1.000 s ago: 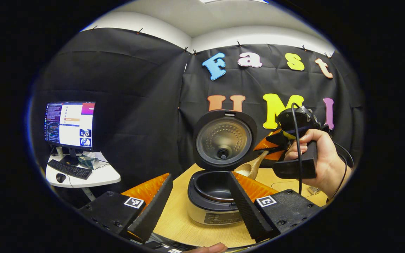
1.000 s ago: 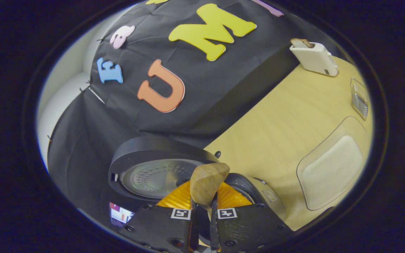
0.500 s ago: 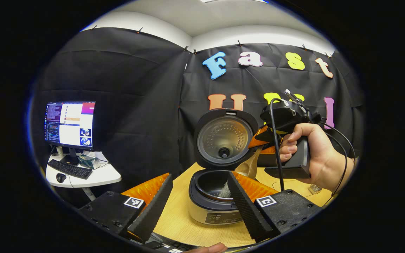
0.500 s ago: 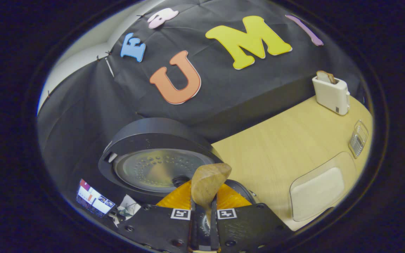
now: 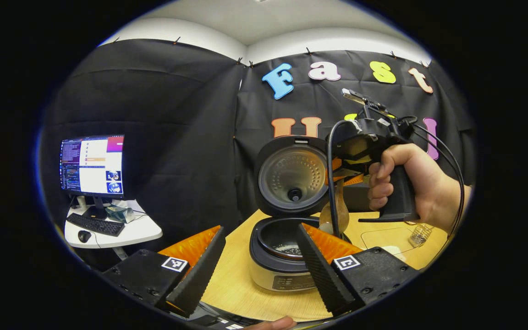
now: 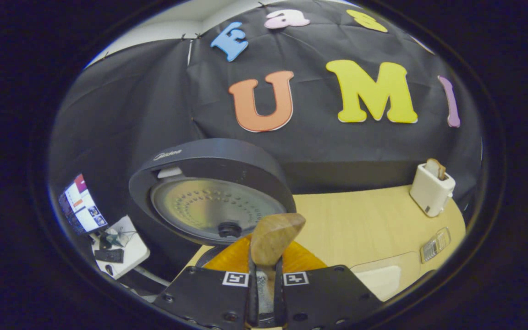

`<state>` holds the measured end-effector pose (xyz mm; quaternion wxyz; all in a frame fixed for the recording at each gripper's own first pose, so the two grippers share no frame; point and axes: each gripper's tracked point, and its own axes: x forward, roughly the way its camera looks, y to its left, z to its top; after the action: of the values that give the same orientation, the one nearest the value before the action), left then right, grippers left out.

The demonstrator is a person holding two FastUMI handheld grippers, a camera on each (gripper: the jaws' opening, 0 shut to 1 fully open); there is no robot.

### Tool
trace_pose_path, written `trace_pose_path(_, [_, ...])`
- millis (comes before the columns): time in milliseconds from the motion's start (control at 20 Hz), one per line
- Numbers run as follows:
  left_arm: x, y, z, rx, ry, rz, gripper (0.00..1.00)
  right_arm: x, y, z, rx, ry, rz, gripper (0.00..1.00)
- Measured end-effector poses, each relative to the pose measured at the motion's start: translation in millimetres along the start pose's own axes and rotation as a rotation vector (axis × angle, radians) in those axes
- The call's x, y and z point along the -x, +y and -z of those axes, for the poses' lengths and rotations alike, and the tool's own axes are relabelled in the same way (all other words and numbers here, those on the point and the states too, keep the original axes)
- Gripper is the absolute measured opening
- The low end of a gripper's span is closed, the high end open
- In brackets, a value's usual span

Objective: Close the left gripper, press the button to open the rice cooker; take a wooden spoon from the chopstick holder with the right hand, scoop a spoonful of rice and pour it into the rice cooker, then put the wooden spoon back into the chopstick holder.

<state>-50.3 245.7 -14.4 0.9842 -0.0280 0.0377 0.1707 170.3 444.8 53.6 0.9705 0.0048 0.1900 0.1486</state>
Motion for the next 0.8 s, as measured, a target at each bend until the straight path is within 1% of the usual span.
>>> trace_pose_path(100, [-0.5, 4.0, 1.0, 0.005, 0.002, -0.013, 0.99, 2.3, 4.2, -6.6, 0.093, -0.031, 0.022, 0.13])
trace_pose_path(300, [-1.4, 17.4, -0.7, 0.037, -0.008, -0.047, 0.96, 9.5, 28.9, -11.6, 0.31, -0.097, 0.018, 0.13])
trace_pose_path(350, [-1.9, 19.5, -0.1, 0.044, -0.006, -0.053, 0.87, 10.9, 33.0, -10.1, 0.359, -0.106, 0.029, 0.12])
trace_pose_path(400, [-2.6, 20.0, -0.3, 0.045, 0.002, -0.059, 0.96, 14.1, 36.6, -7.7, 0.409, -0.116, 0.039, 0.13])
trace_pose_path(550, [-3.7, 24.2, 4.3, 0.034, 0.02, -0.088, 0.96, 24.2, 54.2, -11.7, 0.583, -0.18, 0.045, 0.13])
trace_pose_path(600, [-4.4, 24.4, 4.4, 0.029, 0.024, -0.093, 0.96, 25.6, 57.2, -8.6, 0.623, -0.187, 0.051, 0.13])
trace_pose_path(700, [-4.9, 23.8, 6.0, 0.023, 0.03, -0.099, 0.96, 28.0, 58.1, -4.8, 0.638, -0.198, 0.056, 0.13])
trace_pose_path(800, [-4.7, 19.3, 3.3, 0.022, 0.027, -0.09, 0.96, 29.5, 53.7, -8.0, 0.625, -0.21, 0.061, 0.13])
